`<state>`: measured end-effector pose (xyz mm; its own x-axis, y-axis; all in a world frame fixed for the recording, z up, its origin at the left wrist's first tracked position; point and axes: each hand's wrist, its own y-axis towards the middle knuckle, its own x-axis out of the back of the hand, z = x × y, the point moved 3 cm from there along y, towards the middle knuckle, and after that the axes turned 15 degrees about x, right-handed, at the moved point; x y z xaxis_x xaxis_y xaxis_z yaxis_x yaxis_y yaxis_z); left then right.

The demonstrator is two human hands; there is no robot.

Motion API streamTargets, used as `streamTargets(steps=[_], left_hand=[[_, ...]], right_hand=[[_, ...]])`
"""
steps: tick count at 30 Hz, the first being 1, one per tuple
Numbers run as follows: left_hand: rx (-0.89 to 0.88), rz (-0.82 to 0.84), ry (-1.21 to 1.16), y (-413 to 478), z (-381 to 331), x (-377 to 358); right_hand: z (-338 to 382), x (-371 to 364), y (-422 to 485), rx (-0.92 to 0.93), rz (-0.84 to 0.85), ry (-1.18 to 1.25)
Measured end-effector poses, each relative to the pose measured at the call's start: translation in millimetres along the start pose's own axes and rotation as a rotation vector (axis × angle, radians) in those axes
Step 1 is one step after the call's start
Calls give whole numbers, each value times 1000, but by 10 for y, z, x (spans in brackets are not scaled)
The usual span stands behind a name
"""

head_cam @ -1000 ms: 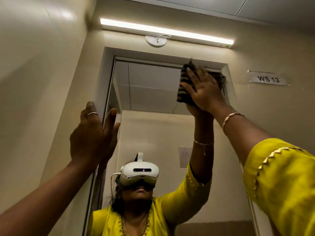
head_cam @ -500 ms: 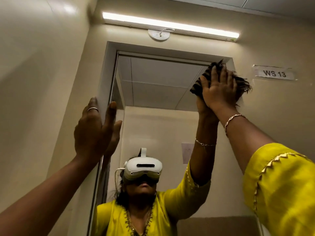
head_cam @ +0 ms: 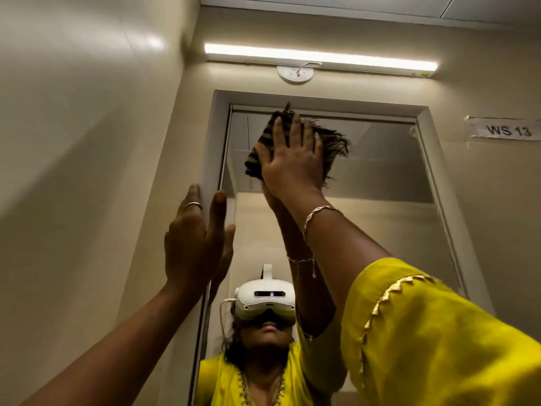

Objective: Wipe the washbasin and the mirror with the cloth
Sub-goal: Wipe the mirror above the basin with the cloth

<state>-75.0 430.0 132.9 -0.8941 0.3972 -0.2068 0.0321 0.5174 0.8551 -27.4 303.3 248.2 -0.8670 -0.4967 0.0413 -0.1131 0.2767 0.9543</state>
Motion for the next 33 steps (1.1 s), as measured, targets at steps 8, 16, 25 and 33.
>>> streamTargets(steps=[8,16,25,33], left_hand=[[-19,-11,-1,-65,-19,1],[-62,-43,225,-102,-90,-16],[-90,-27,423,-122,-87,-52],[-180,37,312,-90,20,-75]], right_hand=[[438,-63,173,171,66,32],[350,-39,35,412,120,27],[-214,61,-293,355,67,6],[-1290,259,-664,151,47,-55]])
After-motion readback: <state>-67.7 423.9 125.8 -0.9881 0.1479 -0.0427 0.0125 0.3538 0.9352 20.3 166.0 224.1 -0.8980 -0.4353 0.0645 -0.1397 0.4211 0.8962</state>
